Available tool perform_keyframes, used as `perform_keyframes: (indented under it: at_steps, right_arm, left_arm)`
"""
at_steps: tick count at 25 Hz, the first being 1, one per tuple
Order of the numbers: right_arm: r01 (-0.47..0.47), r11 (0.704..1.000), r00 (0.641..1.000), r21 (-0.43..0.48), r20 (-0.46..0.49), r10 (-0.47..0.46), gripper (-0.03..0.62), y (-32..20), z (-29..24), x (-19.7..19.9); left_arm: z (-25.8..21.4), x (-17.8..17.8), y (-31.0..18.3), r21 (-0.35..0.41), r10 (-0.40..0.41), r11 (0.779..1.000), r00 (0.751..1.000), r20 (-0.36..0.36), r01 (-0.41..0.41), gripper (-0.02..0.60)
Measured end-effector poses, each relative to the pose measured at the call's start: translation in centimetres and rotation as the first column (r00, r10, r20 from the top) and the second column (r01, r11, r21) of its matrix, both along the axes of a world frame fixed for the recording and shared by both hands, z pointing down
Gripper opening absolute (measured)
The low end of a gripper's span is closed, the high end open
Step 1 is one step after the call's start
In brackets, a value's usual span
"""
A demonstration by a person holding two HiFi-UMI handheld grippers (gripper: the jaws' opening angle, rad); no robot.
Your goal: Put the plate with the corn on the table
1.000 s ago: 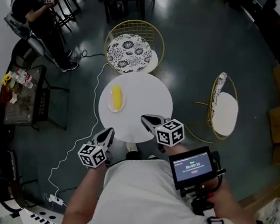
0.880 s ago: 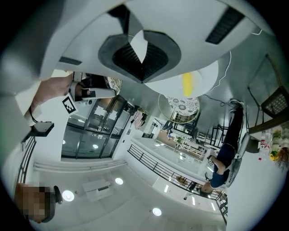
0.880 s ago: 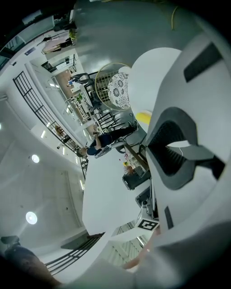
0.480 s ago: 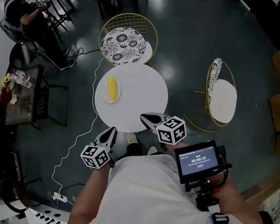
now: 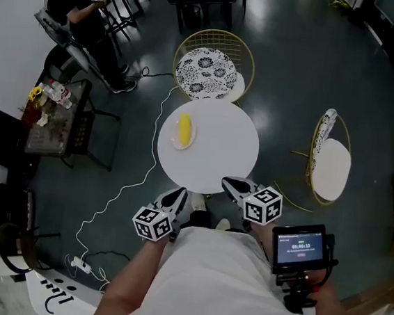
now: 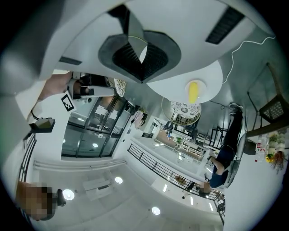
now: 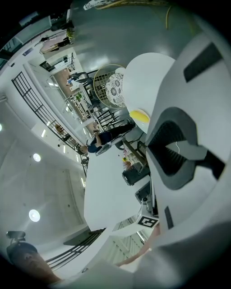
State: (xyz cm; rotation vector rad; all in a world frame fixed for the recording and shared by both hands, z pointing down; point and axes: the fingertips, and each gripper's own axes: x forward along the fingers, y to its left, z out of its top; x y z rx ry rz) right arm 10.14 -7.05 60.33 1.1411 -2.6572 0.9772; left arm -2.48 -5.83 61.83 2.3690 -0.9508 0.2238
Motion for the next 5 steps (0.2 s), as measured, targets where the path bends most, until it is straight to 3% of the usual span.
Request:
perform_keyframes:
  at_steps: [5]
  right_arm:
    - [-0.006,1.0,1.0,-0.018,0.002,0.007,0.008,0.21,-0.2,-0.44]
  left_arm:
    - [-0.46,-0.78,0.2,-0.014,-0.011,1.0,1.0,0.0,0.011,0.008]
